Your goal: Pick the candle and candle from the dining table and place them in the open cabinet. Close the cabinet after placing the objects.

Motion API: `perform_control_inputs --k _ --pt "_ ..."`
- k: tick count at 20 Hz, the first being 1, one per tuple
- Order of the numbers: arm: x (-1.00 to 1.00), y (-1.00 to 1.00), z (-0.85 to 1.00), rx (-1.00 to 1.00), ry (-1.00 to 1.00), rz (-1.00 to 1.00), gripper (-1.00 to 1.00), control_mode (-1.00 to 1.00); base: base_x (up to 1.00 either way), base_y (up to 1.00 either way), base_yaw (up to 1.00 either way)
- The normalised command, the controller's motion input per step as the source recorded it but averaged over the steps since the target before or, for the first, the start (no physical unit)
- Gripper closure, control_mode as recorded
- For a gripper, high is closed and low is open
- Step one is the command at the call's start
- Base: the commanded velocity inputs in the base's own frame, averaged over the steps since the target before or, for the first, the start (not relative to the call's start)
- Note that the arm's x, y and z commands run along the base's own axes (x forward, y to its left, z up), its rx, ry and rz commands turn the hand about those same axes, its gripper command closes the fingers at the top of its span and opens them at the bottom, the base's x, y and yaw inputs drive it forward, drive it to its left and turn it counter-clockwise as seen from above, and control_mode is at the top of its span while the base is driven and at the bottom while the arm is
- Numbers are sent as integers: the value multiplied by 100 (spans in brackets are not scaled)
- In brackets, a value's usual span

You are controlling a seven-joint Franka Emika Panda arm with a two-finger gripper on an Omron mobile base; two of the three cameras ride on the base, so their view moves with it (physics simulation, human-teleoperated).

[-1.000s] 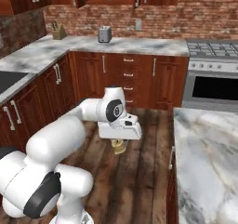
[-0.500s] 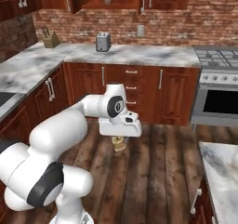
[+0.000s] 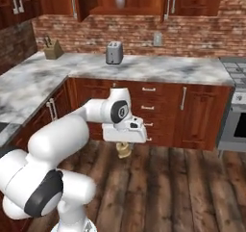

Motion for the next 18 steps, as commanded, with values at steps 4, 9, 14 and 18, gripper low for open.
perform_control_inputs --k 4,9,14,18 --pt "0 0 0 0 0 0 100 100 89 2 62" --pt "0 0 0 0 0 0 100 100 99 -9 26" --pt "0 0 0 0 0 0 100 100 92 0 -8" --pt "0 0 0 0 0 0 100 100 52 0 -22"
